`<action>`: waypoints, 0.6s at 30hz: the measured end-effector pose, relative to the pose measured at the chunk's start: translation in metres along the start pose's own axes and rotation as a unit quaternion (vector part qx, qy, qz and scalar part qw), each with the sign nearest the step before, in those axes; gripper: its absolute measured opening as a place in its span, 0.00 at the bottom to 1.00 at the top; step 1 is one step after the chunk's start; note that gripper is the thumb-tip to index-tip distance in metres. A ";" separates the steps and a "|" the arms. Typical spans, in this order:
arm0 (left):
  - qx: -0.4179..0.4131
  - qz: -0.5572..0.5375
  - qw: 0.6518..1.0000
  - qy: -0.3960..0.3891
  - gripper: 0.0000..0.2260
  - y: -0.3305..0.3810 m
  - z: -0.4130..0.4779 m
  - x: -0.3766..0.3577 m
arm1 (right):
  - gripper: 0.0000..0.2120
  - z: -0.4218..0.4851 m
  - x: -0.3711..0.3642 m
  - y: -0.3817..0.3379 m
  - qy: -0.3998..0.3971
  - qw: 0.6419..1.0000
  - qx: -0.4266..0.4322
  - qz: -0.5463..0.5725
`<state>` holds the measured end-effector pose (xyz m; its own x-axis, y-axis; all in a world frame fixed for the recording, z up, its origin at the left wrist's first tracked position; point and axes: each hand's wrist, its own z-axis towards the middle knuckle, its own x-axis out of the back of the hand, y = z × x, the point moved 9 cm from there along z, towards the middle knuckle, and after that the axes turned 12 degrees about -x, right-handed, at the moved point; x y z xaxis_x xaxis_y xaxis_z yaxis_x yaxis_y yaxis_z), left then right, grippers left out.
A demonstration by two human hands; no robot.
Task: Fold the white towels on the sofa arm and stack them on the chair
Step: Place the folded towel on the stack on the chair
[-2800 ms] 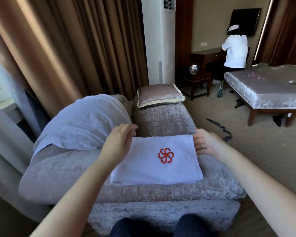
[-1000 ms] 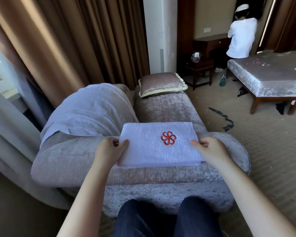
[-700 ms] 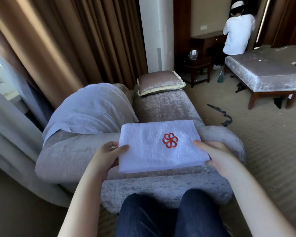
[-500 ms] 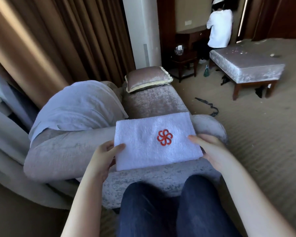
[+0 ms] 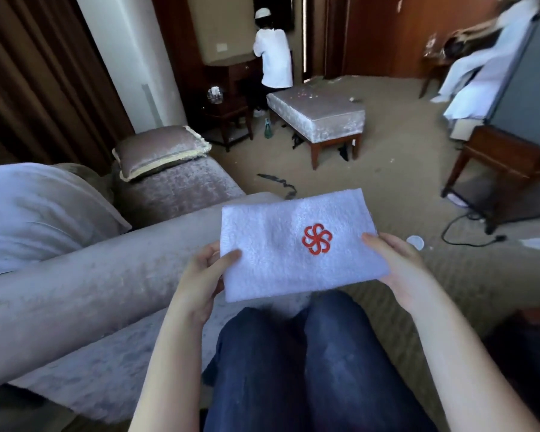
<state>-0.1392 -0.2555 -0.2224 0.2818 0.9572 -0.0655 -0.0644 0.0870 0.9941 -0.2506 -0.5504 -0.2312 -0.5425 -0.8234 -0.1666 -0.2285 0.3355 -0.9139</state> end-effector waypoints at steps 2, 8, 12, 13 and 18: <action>0.005 -0.009 0.999 -0.034 0.11 -0.005 0.001 -0.025 | 0.07 -0.012 0.027 0.000 0.028 0.999 0.010 0.020; 0.025 -0.026 0.990 -0.134 0.15 -0.020 -0.001 -0.104 | 0.11 -0.059 0.107 0.013 0.112 0.991 0.020 0.069; 0.033 -0.041 0.976 -0.211 0.14 -0.029 -0.015 -0.167 | 0.20 -0.099 0.157 0.020 0.148 0.984 0.036 0.089; 0.038 -0.048 0.971 -0.232 0.13 -0.032 -0.022 -0.186 | 0.20 -0.111 0.171 0.022 0.159 0.981 0.042 0.098; 0.087 -0.061 0.937 -0.334 0.18 -0.049 -0.061 -0.271 | 0.12 -0.175 0.236 0.043 0.243 0.958 0.062 0.141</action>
<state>-0.2710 -0.5021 -0.2589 0.8164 0.5525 -0.1677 0.1468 0.0823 0.9857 -0.5302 -0.6497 -0.2453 -0.8874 -0.3875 -0.2495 0.0640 0.4326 -0.8993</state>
